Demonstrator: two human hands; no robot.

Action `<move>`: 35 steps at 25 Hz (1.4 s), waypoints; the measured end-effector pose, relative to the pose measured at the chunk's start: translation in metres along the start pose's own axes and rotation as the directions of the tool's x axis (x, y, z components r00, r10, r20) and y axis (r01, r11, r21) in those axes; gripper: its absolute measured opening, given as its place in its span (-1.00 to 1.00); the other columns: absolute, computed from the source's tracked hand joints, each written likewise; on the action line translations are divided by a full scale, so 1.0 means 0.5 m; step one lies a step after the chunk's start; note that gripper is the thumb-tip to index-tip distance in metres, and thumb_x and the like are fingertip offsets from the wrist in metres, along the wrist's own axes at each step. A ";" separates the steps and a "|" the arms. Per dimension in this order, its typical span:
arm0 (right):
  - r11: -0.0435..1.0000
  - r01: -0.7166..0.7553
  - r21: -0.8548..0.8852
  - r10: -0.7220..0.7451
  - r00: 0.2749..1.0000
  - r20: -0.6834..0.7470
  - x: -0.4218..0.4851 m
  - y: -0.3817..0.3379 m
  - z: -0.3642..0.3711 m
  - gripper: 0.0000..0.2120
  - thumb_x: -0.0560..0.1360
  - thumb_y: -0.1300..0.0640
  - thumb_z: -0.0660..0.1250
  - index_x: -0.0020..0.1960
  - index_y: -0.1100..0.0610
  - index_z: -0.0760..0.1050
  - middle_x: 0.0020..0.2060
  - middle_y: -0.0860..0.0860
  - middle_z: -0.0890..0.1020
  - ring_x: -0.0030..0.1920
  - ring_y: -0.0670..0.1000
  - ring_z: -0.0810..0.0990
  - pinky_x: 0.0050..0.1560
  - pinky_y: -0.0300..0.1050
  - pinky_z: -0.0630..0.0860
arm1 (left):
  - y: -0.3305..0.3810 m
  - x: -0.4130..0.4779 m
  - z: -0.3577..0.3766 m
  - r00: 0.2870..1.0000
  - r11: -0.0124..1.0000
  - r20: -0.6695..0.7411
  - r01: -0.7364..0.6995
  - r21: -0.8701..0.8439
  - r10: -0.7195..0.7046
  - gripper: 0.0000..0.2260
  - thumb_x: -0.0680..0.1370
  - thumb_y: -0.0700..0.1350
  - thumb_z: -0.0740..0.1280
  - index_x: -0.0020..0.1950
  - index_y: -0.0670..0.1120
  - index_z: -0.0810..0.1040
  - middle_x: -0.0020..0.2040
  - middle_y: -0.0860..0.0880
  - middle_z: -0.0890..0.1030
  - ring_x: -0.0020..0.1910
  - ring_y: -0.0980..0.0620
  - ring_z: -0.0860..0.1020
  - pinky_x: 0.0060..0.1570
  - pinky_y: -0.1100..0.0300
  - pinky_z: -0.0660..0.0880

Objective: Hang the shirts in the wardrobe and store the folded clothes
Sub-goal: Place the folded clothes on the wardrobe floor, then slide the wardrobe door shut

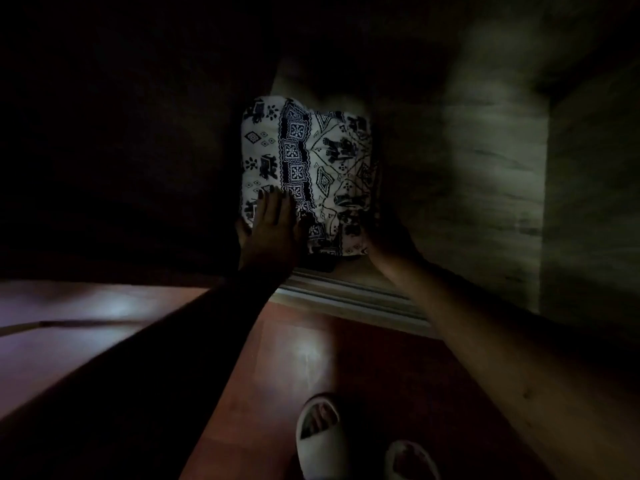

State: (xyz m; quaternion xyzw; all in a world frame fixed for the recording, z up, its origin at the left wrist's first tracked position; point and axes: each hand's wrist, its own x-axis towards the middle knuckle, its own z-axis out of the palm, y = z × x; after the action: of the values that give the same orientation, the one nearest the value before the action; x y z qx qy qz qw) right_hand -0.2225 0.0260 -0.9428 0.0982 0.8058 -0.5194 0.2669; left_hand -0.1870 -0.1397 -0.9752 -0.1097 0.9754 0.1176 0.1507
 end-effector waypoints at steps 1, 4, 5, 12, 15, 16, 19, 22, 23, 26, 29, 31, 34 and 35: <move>0.999 0.008 -0.035 -0.009 1.000 -0.010 -0.027 -0.012 -0.001 -0.57 0.61 -0.05 0.07 0.46 0.01 0.21 0.22 -0.11 0.43 0.16 -0.08 0.46 -0.01 -0.25 0.44 | 0.007 -0.029 -0.025 0.999 0.998 0.043 0.023 -0.054 -0.020 -0.49 0.64 0.07 0.03 0.56 -0.01 0.00 0.58 -0.03 -0.04 0.55 0.00 -0.08 0.43 -0.25 -0.10; 0.974 0.191 -0.121 -0.189 0.982 0.028 -0.110 -0.063 0.002 -0.56 0.61 0.05 0.10 0.47 0.08 0.19 0.42 0.07 0.36 0.39 0.06 0.37 0.34 -0.02 0.39 | -0.008 -0.148 -0.069 1.000 0.997 -0.008 -0.019 -0.079 0.019 -0.52 0.64 0.00 0.03 0.55 -0.01 0.03 0.58 -0.01 0.03 0.55 0.03 0.01 0.45 -0.20 -0.03; 0.959 0.257 -0.122 -0.253 0.966 0.043 -0.148 -0.092 -0.001 -0.56 0.61 0.11 0.12 0.46 0.13 0.20 0.42 0.13 0.35 0.41 0.08 0.34 0.39 0.04 0.34 | -0.017 -0.194 -0.097 0.997 0.992 -0.039 -0.069 -0.104 0.065 -0.54 0.63 0.00 0.02 0.53 -0.02 0.09 0.56 -0.02 0.11 0.54 0.02 0.08 0.45 -0.20 0.02; 0.811 0.583 -0.039 -0.569 0.803 0.180 -0.462 -0.457 -0.063 -0.66 0.53 0.28 0.26 0.30 0.18 0.41 0.23 0.05 0.55 0.21 -0.11 0.50 0.23 -0.25 0.46 | -0.111 -0.541 -0.453 0.919 0.919 -0.367 -0.264 -0.294 0.147 -0.48 0.58 0.15 -0.01 0.53 0.05 0.12 0.54 0.29 -0.06 0.51 0.24 0.04 0.45 0.31 0.11; 0.694 0.719 0.031 -0.708 0.673 0.214 -0.549 -0.597 -0.035 -0.59 0.46 0.18 0.38 0.29 0.13 0.44 0.21 0.02 0.57 0.22 -0.15 0.51 0.24 -0.29 0.46 | -0.133 -0.605 -0.628 0.780 0.892 -0.625 -0.260 -0.370 -0.032 -0.48 0.59 0.04 0.04 0.52 -0.12 0.17 0.58 0.09 0.04 0.53 0.10 0.07 0.43 0.37 0.09; 0.670 0.741 0.047 -0.732 0.649 0.206 -0.573 -0.637 -0.023 -0.56 0.44 0.13 0.40 0.30 0.12 0.43 0.21 0.02 0.56 0.22 -0.14 0.51 0.25 -0.27 0.46 | -0.131 -0.624 -0.694 0.728 0.886 -0.683 -0.279 -0.371 -0.057 -0.48 0.60 0.03 0.03 0.52 -0.14 0.13 0.58 0.00 0.04 0.54 0.07 0.05 0.46 0.31 0.07; 0.665 0.747 0.010 -0.743 0.660 0.111 -0.651 -0.745 -0.003 -0.49 0.42 0.03 0.42 0.33 0.04 0.40 0.23 0.03 0.53 0.22 -0.09 0.51 0.22 -0.20 0.49 | -0.122 -0.673 -0.915 0.593 0.876 -0.803 -0.353 -0.329 -0.062 -0.47 0.63 0.09 0.00 0.55 -0.08 0.01 0.59 -0.01 -0.04 0.56 0.04 -0.03 0.51 0.11 0.04; 0.627 0.778 -0.021 -0.779 0.627 -0.022 -0.714 -0.838 -0.017 -0.54 0.42 0.04 0.43 0.29 0.08 0.45 0.17 0.04 0.58 0.15 -0.08 0.56 0.14 -0.22 0.54 | -0.102 -0.696 -1.071 0.527 0.911 -0.837 -0.401 -0.095 0.145 -0.49 0.64 0.03 -0.01 0.55 -0.08 -0.04 0.58 -0.03 -0.10 0.56 0.01 -0.07 0.51 0.12 -0.02; 0.604 0.797 -0.018 -0.796 0.602 -0.054 -0.736 -0.876 -0.028 -0.56 0.41 0.06 0.44 0.26 0.12 0.48 0.12 0.05 0.61 0.11 -0.08 0.59 0.11 -0.21 0.56 | -0.098 -0.705 -1.110 0.513 0.908 -0.829 -0.418 -0.017 0.221 -0.48 0.63 -0.02 0.02 0.55 -0.08 -0.05 0.58 -0.04 -0.11 0.56 -0.03 -0.07 0.51 0.03 0.01; 0.583 0.812 -0.013 -0.810 0.580 -0.092 -0.785 -0.972 -0.064 -0.64 0.40 0.12 0.46 0.16 0.20 0.54 -0.04 0.03 0.62 -0.06 -0.11 0.61 0.01 -0.22 0.61 | -0.078 -0.714 -1.221 0.571 0.927 -0.753 -0.350 0.137 0.327 -0.46 0.63 -0.05 0.05 0.56 -0.08 -0.11 0.58 -0.02 -0.18 0.56 -0.07 -0.12 0.48 -0.18 0.07; 0.616 0.785 -0.071 -0.788 0.614 -0.044 -0.811 -1.012 -0.083 -0.72 0.42 0.20 0.43 0.10 0.26 0.55 -0.15 0.02 0.58 -0.17 -0.11 0.58 -0.04 -0.21 0.59 | -0.063 -0.713 -1.278 0.649 0.933 -0.671 -0.260 0.247 0.359 -0.46 0.65 0.01 -0.01 0.55 -0.07 -0.17 0.57 -0.01 -0.25 0.55 -0.01 -0.20 0.50 -0.16 -0.02; 0.660 0.746 -0.088 -0.748 0.663 0.017 -0.818 -1.021 -0.086 -0.69 0.43 0.19 0.43 0.14 0.25 0.53 -0.12 0.01 0.56 -0.12 -0.07 0.57 -0.06 -0.24 0.55 | -0.058 -0.710 -1.289 0.679 0.925 -0.632 -0.215 0.315 0.373 -0.47 0.65 0.05 -0.05 0.55 -0.07 -0.18 0.56 -0.01 -0.27 0.55 0.00 -0.19 0.49 -0.20 0.01; 0.679 0.719 -0.148 -0.727 0.687 0.000 -0.833 -1.040 -0.087 -0.75 0.44 0.16 0.41 0.06 0.24 0.51 -0.19 0.02 0.54 -0.20 -0.02 0.56 -0.17 -0.14 0.55 | -0.048 -0.715 -1.295 0.727 0.925 -0.594 -0.157 0.346 0.345 -0.44 0.65 0.06 -0.04 0.55 -0.09 -0.20 0.56 -0.04 -0.28 0.55 -0.03 -0.18 0.46 -0.25 0.06; 0.674 0.712 -0.199 -0.724 0.689 0.012 -0.838 -1.049 -0.084 -0.76 0.45 0.14 0.40 0.06 0.23 0.49 -0.19 0.04 0.55 -0.20 -0.01 0.56 -0.17 -0.11 0.56 | -0.044 -0.719 -1.297 0.741 0.924 -0.581 -0.143 0.353 0.337 -0.43 0.64 0.07 -0.04 0.55 -0.09 -0.21 0.56 -0.05 -0.29 0.55 -0.04 -0.18 0.46 -0.25 0.07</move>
State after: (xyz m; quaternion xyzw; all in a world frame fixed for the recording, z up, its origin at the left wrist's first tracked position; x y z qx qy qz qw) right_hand -0.1137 -0.1180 -0.2948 -0.2344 0.8332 -0.5004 0.0221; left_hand -0.0211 -0.2667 -0.2635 0.0082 0.9809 -0.0496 -0.1879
